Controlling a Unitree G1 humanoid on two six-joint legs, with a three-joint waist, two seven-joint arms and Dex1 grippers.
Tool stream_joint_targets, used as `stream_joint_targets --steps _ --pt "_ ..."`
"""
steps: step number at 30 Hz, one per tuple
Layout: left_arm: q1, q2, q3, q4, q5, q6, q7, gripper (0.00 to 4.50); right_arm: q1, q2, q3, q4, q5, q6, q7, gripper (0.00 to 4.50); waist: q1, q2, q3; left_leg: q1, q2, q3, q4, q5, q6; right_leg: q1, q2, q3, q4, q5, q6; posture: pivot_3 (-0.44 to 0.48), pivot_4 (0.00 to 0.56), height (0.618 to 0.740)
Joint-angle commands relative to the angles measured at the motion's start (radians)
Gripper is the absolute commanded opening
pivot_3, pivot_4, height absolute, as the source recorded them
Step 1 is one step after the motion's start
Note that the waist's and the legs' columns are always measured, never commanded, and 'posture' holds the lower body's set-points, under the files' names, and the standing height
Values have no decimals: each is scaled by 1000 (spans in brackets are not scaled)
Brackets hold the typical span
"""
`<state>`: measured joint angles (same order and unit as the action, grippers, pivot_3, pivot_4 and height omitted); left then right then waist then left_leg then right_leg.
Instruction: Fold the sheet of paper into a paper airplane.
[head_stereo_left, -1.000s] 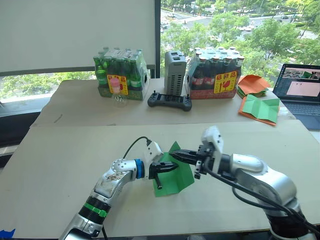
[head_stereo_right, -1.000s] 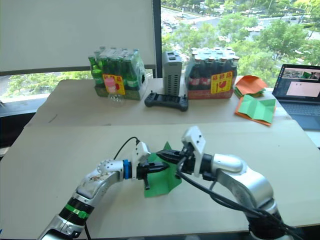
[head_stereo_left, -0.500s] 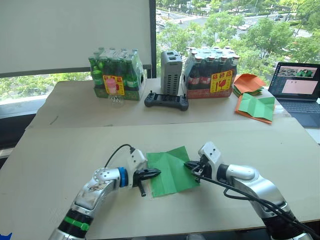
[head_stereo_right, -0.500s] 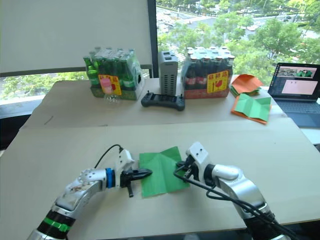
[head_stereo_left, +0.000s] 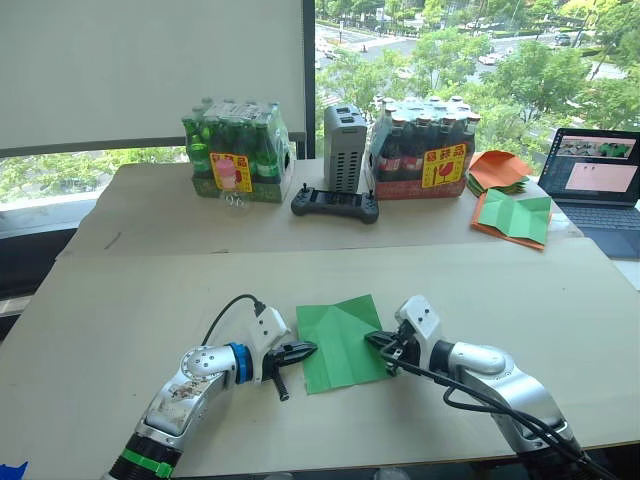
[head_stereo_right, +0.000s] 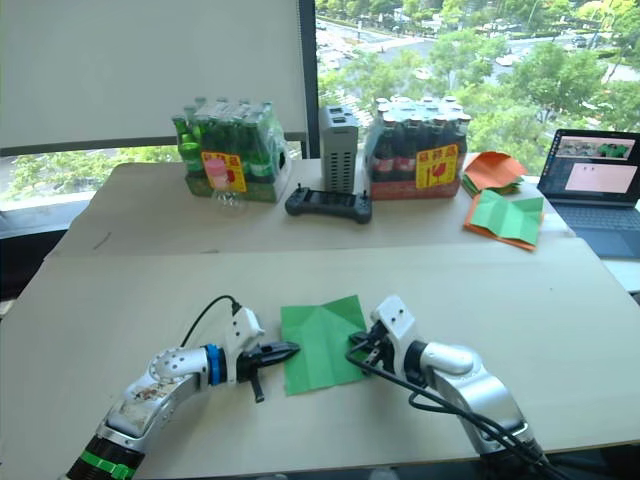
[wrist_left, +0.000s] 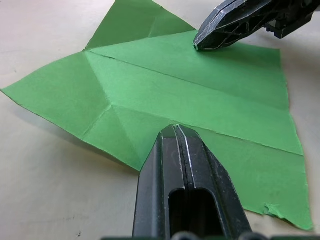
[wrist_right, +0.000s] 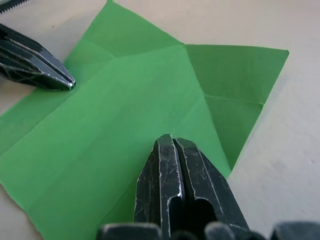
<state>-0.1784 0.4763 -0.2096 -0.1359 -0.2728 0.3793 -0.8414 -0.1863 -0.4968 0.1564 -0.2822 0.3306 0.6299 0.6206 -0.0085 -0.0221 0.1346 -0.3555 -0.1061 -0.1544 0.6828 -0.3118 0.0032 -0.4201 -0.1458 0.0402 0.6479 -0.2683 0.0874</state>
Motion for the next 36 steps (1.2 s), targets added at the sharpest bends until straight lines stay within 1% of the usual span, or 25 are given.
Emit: stream_joint_targets --steps 1,6,13,21,26,31,32,36 --pt "9 3 7 -45 -12 31 5 0 -36 24 -80 -5 30 8 -33 297 -1 0 0 -1 0 0 0 0 0 -1 0 0 0 0 0 0 150 735" --pt "7 7 14 -106 -24 69 14 0 -96 69 -172 13 90 63 -70 1963 -3 0 0 -2 0 0 0 0 0 -2 0 0 0 0 0 0 150 735" --pt "5 0 14 -127 -22 87 22 0 -119 92 -136 49 83 55 -52 1963 -4 0 0 -2 0 0 0 0 0 -2 0 0 0 0 0 0 150 735" --pt "6 2 16 -140 -28 94 27 0 -141 101 -111 184 26 -7 -48 1963 -4 0 0 -2 0 0 0 0 0 -2 0 0 0 0 0 0 150 735" --pt "10 5 21 -146 -28 100 29 0 -144 106 -103 191 42 -13 -15 1963 -5 0 0 -2 0 0 0 0 0 -2 0 0 0 0 0 0 150 735" --pt "16 5 21 -148 -26 101 29 0 -157 153 -91 174 55 -15 -10 1963 -9 0 0 -2 0 0 0 0 0 -3 0 0 0 0 0 0 150 735" --pt "17 5 21 -149 -26 102 29 0 -160 157 -93 176 51 -14 -13 1438 -8 0 0 -2 0 0 0 0 0 -3 0 0 0 0 0 0 150 735" --pt "20 4 19 -152 -28 104 27 0 -164 159 -106 196 38 -21 -21 84 -5 0 0 -2 0 0 0 0 0 -2 0 0 0 0 0 0 150 735"
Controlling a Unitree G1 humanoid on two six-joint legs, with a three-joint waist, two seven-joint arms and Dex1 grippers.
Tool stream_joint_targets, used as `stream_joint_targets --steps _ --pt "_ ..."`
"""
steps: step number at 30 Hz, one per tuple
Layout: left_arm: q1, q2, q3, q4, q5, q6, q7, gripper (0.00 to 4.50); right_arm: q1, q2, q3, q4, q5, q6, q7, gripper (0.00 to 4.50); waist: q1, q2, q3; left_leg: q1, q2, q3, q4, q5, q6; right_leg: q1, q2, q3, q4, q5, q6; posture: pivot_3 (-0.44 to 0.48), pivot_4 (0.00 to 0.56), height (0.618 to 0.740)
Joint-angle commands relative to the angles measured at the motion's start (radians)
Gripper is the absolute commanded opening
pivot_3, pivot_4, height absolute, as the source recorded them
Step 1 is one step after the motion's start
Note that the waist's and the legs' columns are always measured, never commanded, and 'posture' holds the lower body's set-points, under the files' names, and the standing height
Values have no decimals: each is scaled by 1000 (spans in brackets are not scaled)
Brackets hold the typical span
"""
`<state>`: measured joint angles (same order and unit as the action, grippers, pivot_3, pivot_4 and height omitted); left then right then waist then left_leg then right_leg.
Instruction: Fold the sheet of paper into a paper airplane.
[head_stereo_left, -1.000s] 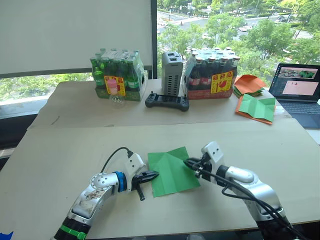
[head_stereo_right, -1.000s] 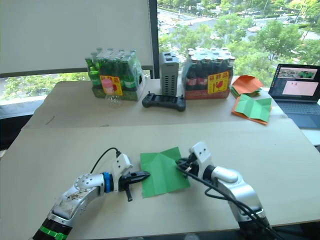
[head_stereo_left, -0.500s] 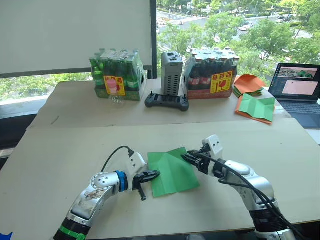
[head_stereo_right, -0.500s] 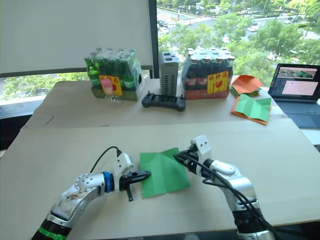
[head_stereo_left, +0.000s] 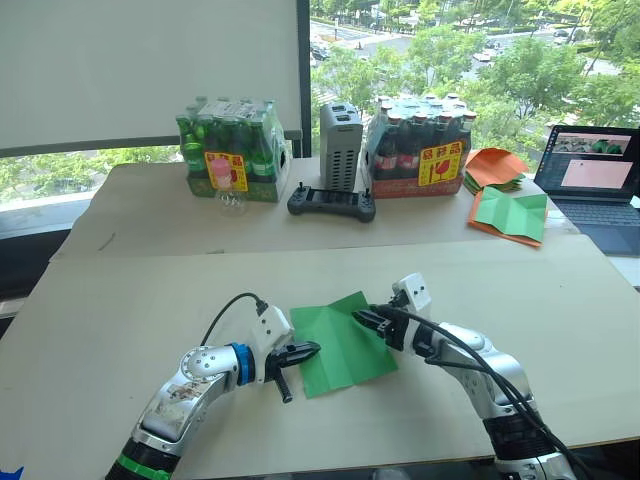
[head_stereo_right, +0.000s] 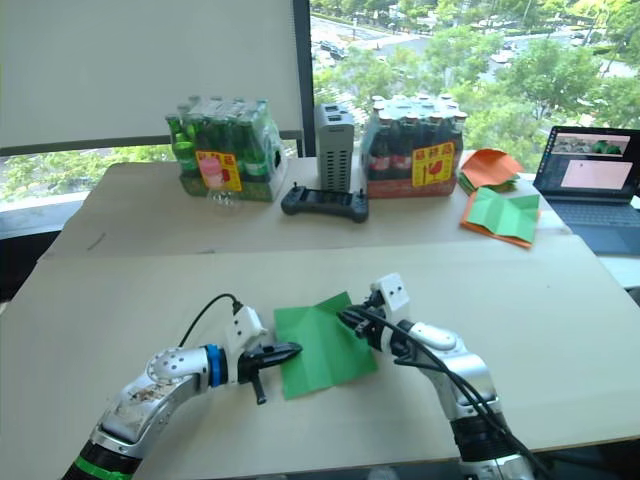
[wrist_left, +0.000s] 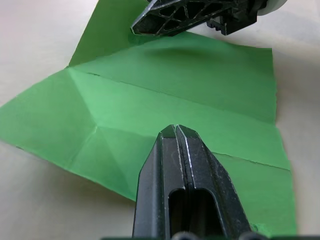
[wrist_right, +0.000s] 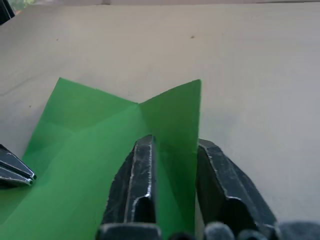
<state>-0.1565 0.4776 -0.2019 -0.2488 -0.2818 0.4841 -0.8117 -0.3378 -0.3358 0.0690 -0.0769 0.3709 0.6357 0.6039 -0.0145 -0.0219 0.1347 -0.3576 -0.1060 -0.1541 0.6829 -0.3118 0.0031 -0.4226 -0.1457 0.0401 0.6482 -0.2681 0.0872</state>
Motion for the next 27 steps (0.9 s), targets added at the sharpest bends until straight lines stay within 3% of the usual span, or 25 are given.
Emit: stream_joint_targets --steps 1,7,12,22,27 --pt "-1 4 11 -39 -19 -1 -4 0 -14 -5 -19 -6 -5 -30 -1 14 1 0 0 0 0 0 0 0 0 0 0 0 0 0 0 0 150 735" --pt "-1 3 12 -39 -22 2 -6 0 -2 -27 -18 -35 -7 -67 30 14 0 0 0 0 0 0 0 0 0 0 0 0 0 0 0 0 150 735" --pt "-9 13 27 -39 -37 14 -13 0 95 -91 40 -168 -80 -185 65 14 1 0 0 -1 0 0 0 0 0 -1 0 0 0 0 0 0 150 735" --pt "-30 43 43 -27 -57 27 -31 0 218 -196 221 -232 -540 -591 -95 14 1 0 0 0 0 1 1 0 0 -1 0 0 1 0 0 0 150 735" --pt "-41 53 39 -21 -59 33 -47 0 224 -236 273 -218 -646 -645 -76 14 1 0 0 0 0 2 1 0 0 -1 0 0 1 0 0 0 150 735"
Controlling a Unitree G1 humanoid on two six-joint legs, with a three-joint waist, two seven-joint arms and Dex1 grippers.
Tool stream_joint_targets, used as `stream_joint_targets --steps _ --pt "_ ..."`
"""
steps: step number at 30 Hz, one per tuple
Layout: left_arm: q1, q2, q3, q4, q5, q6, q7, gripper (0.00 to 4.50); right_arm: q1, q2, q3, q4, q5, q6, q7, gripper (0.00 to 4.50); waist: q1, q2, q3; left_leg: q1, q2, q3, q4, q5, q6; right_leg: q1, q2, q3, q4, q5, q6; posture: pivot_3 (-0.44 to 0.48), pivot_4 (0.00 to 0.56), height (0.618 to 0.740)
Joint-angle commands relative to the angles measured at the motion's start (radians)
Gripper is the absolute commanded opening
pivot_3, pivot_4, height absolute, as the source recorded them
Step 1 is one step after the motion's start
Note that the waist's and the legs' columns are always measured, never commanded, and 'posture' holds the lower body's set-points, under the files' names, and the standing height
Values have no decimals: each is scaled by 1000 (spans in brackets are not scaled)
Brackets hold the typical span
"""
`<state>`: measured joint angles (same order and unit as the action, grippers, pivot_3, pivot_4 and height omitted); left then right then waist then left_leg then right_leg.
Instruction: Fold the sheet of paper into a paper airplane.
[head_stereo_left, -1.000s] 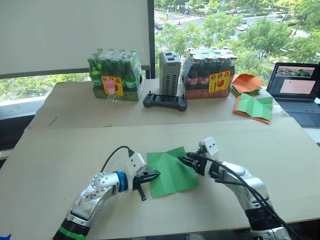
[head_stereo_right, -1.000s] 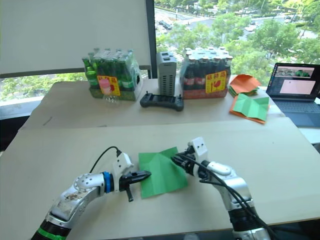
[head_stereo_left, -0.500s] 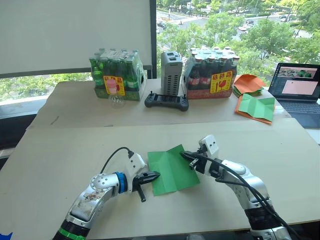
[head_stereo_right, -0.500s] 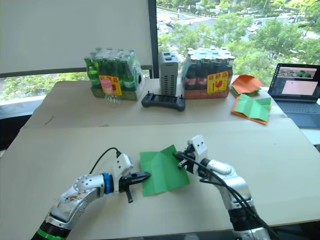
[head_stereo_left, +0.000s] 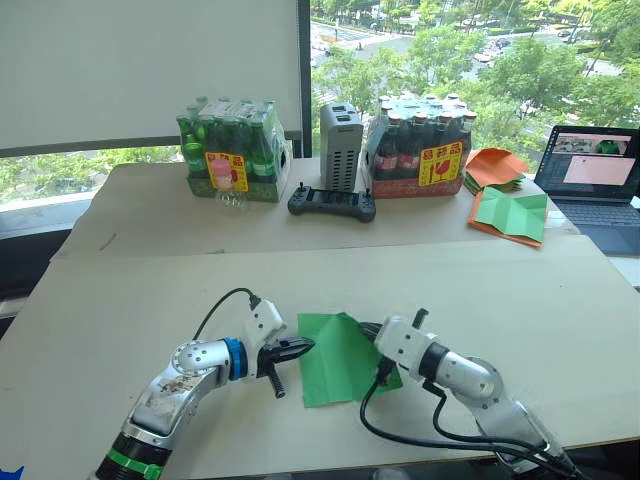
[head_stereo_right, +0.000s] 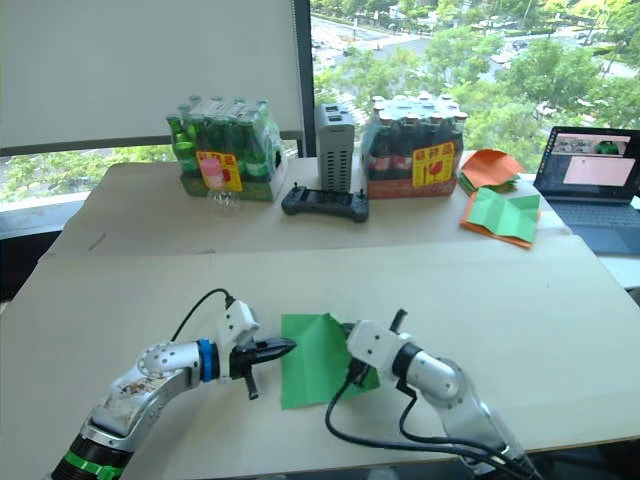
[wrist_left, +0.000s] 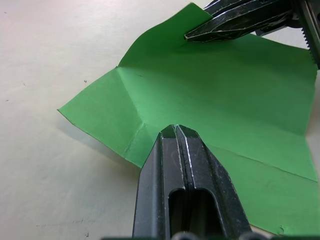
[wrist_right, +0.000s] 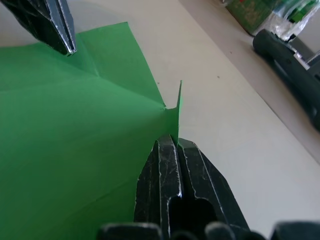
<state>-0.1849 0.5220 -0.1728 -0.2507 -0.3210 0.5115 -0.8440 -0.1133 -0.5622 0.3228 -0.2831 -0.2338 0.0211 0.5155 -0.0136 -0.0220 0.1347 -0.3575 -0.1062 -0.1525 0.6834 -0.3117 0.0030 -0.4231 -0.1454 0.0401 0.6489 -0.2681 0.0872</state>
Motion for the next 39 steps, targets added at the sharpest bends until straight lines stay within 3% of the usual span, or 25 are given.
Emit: stream_joint_targets --steps 1,11,20,26,32,39 --pt "-28 13 8 -9 -18 5 -25 0 -3 -17 29 -7 -63 -34 18 14 0 0 0 0 0 0 0 0 0 0 0 0 0 0 0 0 150 735" --pt "-207 23 -18 127 -11 -14 -145 0 -27 -7 41 19 -112 -42 46 14 1 0 0 0 0 0 0 0 0 1 0 0 0 0 0 0 150 735" --pt "-454 -95 -119 451 88 -157 -228 0 -27 17 42 14 -124 -26 61 14 1 0 0 -1 -1 0 4 0 0 1 0 -1 0 0 1 0 150 735" --pt "-473 -159 -161 566 162 -243 -216 0 -19 27 36 -8 -138 -5 63 14 -2 0 0 -2 -1 0 5 0 0 0 0 -1 1 0 1 0 150 735" --pt "-471 -154 -193 621 256 -312 -192 0 -10 33 34 -28 -150 16 60 14 0 0 0 -4 -1 0 10 -1 1 0 0 -1 2 1 1 0 150 735" --pt "-451 -142 -198 640 274 -337 -215 0 -15 42 28 -33 -154 29 60 14 -1 0 0 -5 -2 0 12 -1 1 0 0 -1 5 1 2 0 150 735"
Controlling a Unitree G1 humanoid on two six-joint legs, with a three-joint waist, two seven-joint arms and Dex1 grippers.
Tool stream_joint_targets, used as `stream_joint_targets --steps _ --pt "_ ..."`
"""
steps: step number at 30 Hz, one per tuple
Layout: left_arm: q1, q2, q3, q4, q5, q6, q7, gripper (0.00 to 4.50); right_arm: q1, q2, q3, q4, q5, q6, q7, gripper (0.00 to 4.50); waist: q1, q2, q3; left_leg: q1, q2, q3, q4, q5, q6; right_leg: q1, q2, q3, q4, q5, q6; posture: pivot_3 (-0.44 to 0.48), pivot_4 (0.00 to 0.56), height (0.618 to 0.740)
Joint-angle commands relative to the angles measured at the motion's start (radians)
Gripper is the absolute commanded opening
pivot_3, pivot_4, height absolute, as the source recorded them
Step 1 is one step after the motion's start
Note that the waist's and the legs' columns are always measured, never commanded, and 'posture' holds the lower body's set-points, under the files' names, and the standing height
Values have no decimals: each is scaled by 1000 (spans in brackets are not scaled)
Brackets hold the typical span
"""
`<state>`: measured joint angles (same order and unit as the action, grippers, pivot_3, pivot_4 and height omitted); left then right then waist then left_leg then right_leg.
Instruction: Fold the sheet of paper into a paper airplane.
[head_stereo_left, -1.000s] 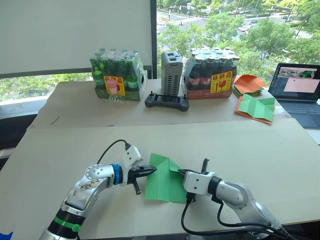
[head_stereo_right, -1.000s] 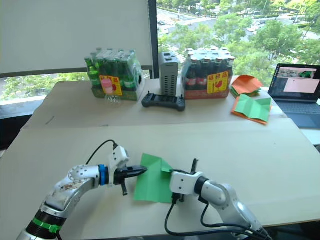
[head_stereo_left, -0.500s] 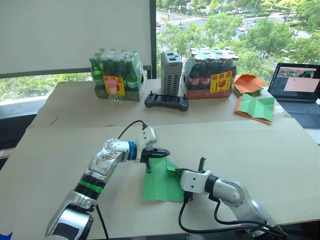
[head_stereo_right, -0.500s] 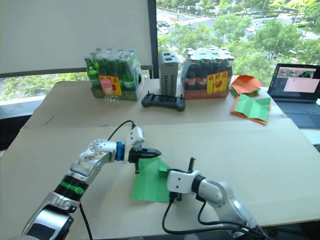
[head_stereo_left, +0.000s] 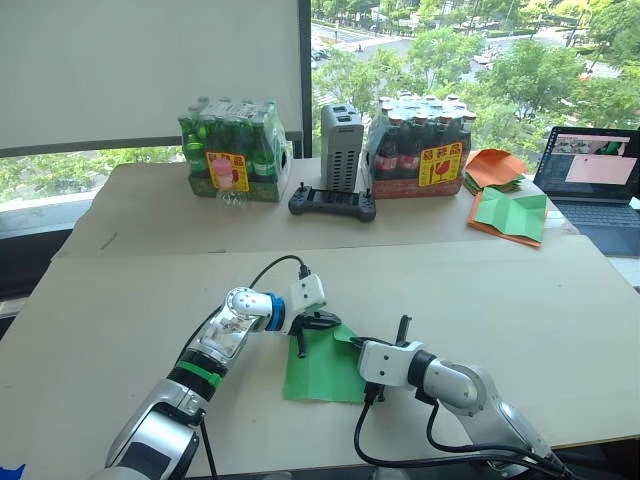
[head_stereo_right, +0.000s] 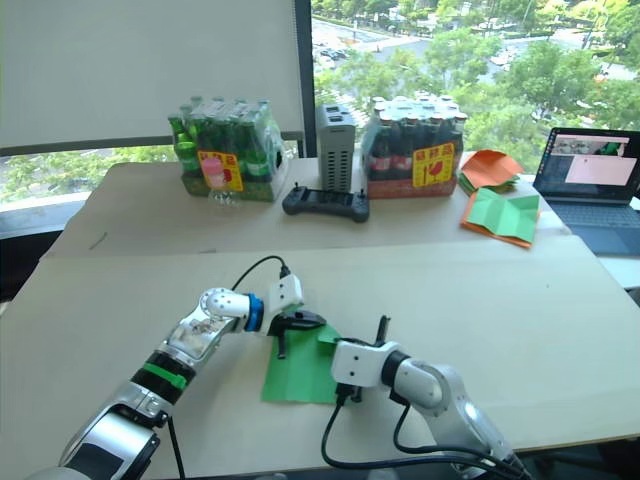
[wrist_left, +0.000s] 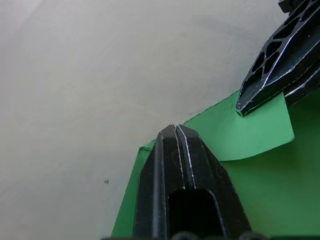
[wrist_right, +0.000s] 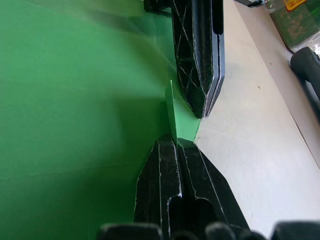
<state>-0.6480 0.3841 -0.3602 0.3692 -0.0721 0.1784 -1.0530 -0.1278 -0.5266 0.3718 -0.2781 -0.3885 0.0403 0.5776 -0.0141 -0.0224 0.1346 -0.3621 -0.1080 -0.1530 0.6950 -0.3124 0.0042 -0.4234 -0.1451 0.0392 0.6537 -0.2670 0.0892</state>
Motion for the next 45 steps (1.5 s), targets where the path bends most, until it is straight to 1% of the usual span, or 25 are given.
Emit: stream_joint_targets --steps 1,6,9,11,12,17,19,22,23,31,40,45 --pt "12 -13 -16 26 27 -1 -4 0 0 9 -21 -43 3 13 -1 14 0 0 0 0 0 0 0 0 0 0 0 0 1 0 0 0 150 735" --pt "25 -35 -33 44 41 -13 -6 0 8 25 -36 -84 48 46 21 14 2 0 0 0 0 0 1 0 0 0 0 0 2 0 0 0 150 735" --pt "31 -35 -37 55 50 -19 -10 0 11 39 -47 -123 79 92 47 896 1 0 0 0 0 0 1 0 0 0 0 0 2 0 0 0 150 735" --pt "31 -36 -36 56 50 -20 -12 0 14 42 -47 -147 87 133 65 1572 2 0 0 0 0 0 1 0 0 0 0 0 2 0 0 0 150 735" --pt "30 -36 -36 57 51 -21 -12 0 16 75 -78 -180 158 200 77 1865 2 0 0 0 0 0 1 0 0 0 0 0 2 0 0 0 150 735" --pt "31 -35 -38 56 55 -25 -12 0 -36 149 -197 -259 345 419 100 1865 2 0 0 0 0 -1 1 0 0 0 0 0 2 0 0 0 150 735" --pt "33 -35 -36 53 56 -26 -12 0 -71 165 -228 -223 361 476 73 1293 2 0 0 1 0 -1 1 0 0 0 0 0 2 0 0 0 150 735" --pt "34 -36 -30 48 53 -22 -7 0 -81 161 -212 -178 367 503 68 298 3 0 -1 1 0 -1 1 0 0 0 0 0 3 0 0 0 150 735" --pt "34 -36 -29 48 53 -22 -6 0 -82 162 -204 -164 366 506 62 30 2 0 -1 1 0 -1 1 0 0 0 0 0 3 0 0 0 150 735" --pt "42 -33 -26 28 54 -13 -2 0 -71 160 -129 -84 348 489 28 30 1 0 -1 1 0 -1 1 0 0 0 0 0 3 0 0 0 150 735" --pt "49 -30 -20 12 54 -5 0 0 -69 146 -95 -34 343 502 11 30 1 0 -1 1 0 -1 1 0 0 0 0 0 3 0 0 0 150 735" --pt "49 -31 -18 8 56 -4 1 0 -58 133 -77 -30 348 552 19 30 1 0 -2 1 0 -1 1 0 0 0 0 0 3 0 0 0 150 735"
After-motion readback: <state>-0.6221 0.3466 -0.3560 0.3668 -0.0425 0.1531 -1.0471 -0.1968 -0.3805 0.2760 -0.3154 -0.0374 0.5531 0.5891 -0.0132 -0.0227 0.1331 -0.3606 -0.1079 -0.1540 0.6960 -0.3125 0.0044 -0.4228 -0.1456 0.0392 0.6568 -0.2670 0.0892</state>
